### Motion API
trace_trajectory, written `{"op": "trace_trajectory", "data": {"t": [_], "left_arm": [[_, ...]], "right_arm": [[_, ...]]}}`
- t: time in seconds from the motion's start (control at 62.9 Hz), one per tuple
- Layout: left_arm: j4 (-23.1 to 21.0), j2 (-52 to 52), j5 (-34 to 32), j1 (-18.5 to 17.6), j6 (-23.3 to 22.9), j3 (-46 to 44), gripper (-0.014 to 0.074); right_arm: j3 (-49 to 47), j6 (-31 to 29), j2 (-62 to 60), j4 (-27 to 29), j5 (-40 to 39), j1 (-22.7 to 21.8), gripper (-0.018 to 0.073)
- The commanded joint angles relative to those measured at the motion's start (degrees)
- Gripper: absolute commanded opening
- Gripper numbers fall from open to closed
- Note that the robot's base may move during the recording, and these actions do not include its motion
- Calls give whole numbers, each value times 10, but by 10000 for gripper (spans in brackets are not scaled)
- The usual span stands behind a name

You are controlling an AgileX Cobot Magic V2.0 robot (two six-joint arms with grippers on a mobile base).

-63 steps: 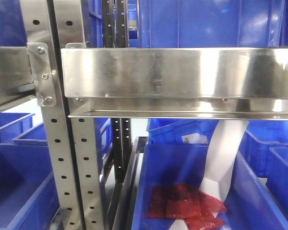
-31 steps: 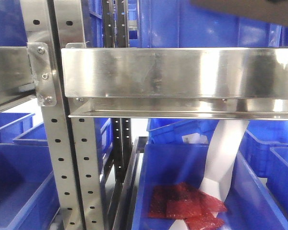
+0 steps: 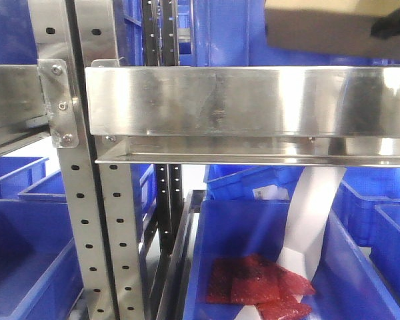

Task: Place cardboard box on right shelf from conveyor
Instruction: 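Lower the box flat onto the shelf rollers and open the right gripper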

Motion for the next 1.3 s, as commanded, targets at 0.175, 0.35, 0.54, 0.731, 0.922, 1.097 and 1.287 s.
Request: {"op": "trace_trajectory", "data": {"t": [0.175,0.35,0.54,0.731,0.922,1.097,1.287], "left_arm": [[1,-4,-49,-1,-3,6,-116],[1,-4,-49,-1,-3,6,-116],[1,-4,-49,-1,-3,6,-116],[1,-4,-49,-1,-3,6,-116],[1,-4,-49,-1,-3,6,-116],[1,-4,-49,-1,-3,6,-116],[1,-4,-49,-1,-3,6,-115]], "right_arm": [[-18,-3,-14,-17,-26,2,55],[-18,-3,-9,-23,-26,2,57],[-18,-3,-8,-36,-8,4,134],[-18,-3,-8,-33,1,7,544],[-18,-3,-8,-29,-1,7,634],[-18,-3,-8,-21,-1,9,634],[-7,-3,-20,4,1,21,634]]}}
